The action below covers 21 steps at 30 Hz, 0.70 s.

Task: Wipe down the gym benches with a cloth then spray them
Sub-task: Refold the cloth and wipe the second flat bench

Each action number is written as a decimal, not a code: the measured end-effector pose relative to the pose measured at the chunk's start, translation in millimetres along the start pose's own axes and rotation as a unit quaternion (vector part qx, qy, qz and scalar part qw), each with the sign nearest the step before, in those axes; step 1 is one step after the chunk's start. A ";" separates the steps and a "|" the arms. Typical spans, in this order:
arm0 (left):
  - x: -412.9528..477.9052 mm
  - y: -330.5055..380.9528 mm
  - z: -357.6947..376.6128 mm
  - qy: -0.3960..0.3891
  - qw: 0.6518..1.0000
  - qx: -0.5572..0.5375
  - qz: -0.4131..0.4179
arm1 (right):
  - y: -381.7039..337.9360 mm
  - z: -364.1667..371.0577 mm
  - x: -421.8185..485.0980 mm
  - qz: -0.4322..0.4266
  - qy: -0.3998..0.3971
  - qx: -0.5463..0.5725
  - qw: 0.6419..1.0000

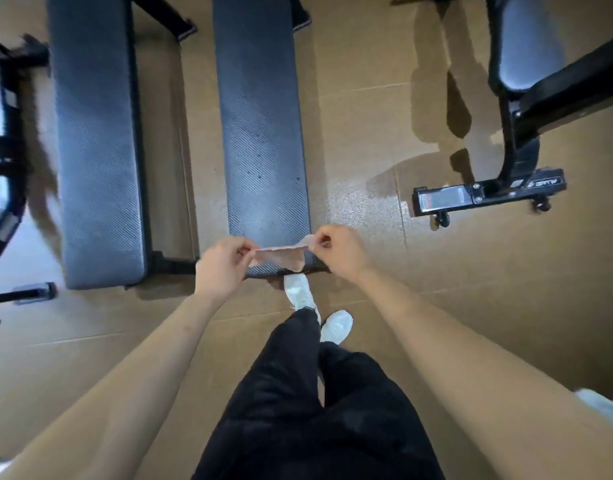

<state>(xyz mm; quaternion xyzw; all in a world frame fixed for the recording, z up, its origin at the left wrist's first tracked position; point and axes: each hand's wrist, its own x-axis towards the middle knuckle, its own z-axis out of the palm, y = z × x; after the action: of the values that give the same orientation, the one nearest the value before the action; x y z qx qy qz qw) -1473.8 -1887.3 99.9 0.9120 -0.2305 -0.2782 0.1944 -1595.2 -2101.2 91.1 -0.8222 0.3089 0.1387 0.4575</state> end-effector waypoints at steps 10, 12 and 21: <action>24.5 -65.1 77.4 0.090 0.989 -0.055 -0.102 | 28.4 60.8 94.4 -0.106 -0.048 -0.102 0.988; 21.4 -73.4 115.6 0.095 0.985 -0.053 -0.130 | 57.6 77.4 103.4 -0.124 -0.075 -0.138 0.980; 42.1 -73.2 275.9 0.008 0.960 -0.103 -0.262 | 183.9 112.4 146.4 -0.058 -0.321 -0.220 0.919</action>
<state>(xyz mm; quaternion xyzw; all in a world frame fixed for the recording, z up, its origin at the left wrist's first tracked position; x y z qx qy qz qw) -1584.5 -1912.2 -165.4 0.9177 0.0480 -0.3340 0.2099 -1593.0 -2134.6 -167.3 -0.8298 0.0584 0.4331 0.3471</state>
